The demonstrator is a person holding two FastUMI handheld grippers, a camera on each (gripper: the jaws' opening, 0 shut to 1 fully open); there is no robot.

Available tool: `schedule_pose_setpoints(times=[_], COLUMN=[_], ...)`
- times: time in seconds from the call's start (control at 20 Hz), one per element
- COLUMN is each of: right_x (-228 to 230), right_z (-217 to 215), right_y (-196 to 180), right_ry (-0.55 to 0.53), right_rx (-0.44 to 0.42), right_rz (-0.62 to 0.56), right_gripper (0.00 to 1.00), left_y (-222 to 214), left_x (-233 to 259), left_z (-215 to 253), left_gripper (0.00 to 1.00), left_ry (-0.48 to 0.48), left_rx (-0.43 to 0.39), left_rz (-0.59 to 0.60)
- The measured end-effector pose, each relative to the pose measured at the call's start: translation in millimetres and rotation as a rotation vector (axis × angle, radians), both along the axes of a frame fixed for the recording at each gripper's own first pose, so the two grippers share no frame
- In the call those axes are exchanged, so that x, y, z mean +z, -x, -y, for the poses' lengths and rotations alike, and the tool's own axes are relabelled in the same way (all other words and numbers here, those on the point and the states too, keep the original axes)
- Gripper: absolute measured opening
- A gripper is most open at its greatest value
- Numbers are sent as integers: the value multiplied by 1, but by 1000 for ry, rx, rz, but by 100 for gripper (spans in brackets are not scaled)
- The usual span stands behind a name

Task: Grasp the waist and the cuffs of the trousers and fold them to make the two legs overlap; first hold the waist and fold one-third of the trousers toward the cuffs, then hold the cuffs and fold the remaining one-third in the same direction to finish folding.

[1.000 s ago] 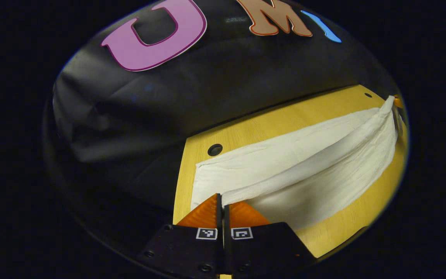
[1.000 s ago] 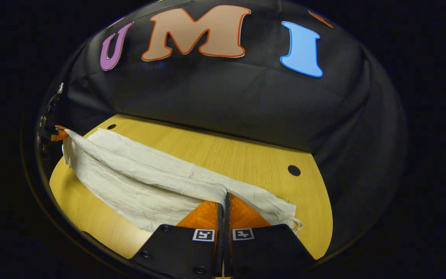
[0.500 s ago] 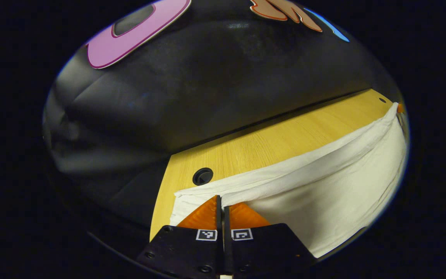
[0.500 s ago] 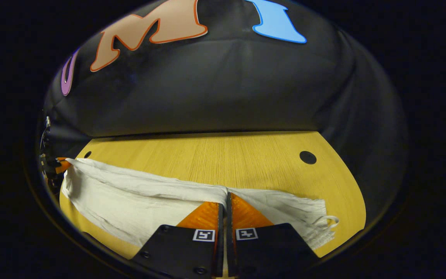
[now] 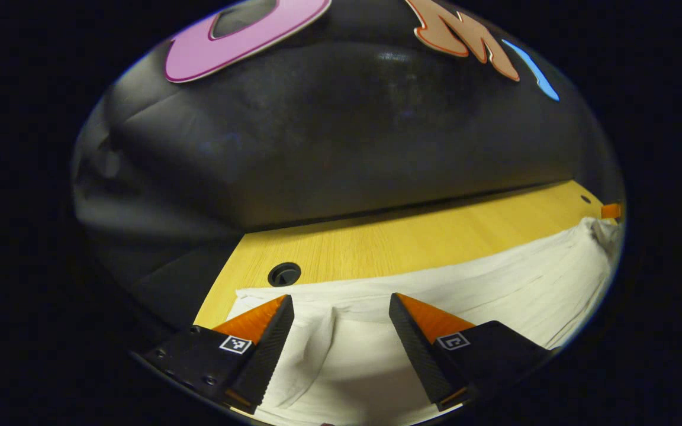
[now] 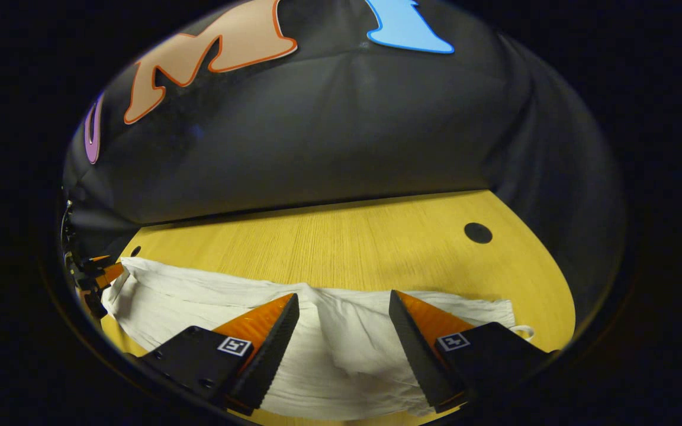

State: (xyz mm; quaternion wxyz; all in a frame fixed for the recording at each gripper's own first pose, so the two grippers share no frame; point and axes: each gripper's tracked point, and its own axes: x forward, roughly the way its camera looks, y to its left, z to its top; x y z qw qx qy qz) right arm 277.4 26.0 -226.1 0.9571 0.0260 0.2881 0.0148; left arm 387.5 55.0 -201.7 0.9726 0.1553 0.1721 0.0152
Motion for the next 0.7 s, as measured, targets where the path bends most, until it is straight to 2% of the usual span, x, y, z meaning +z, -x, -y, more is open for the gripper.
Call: schedule_pose_setpoints(times=[0.15, 0.2, 0.25, 0.35, 0.4, 0.45, 0.5, 0.55, 0.65, 0.7], right_x=[32, 42, 50, 58, 60, 61, 61, 57, 45, 38], right_z=[32, 47, 63, 97, 112, 128, 143, 155, 174, 179], right_y=[20, 29, 37, 59, 72, 82, 92, 103, 118, 123], right_ry=[-4, 6, 18, 39, 52, 69, 81, 92, 101, 100], right_rx=[-42, -61, -82, -122, -139, -154, -170, -184, -209, -216], right_rz=[41, 51, 61, 64, 56, 50, 41, 28, -3, -19], right_gripper=[97, 97, 92, 92, 97, 92, 97, 92, 97, 93], left_y=[17, 23, 26, 42, 53, 62, 69, 78, 99, 106], left_x=[26, 33, 38, 47, 48, 50, 52, 57, 61, 61], left_z=[19, 25, 30, 42, 46, 49, 51, 54, 57, 58], left_gripper=[96, 97, 97, 97, 97, 97, 97, 98, 97, 97], left_ry=[47, 64, 83, 146, 175, 195, 203, 205, 191, 179], left_rx=[-24, -30, -32, -32, -30, -27, -24, -24, -18, -14], left_rz=[43, 52, 62, 71, 69, 64, 68, 77, 84, 84])
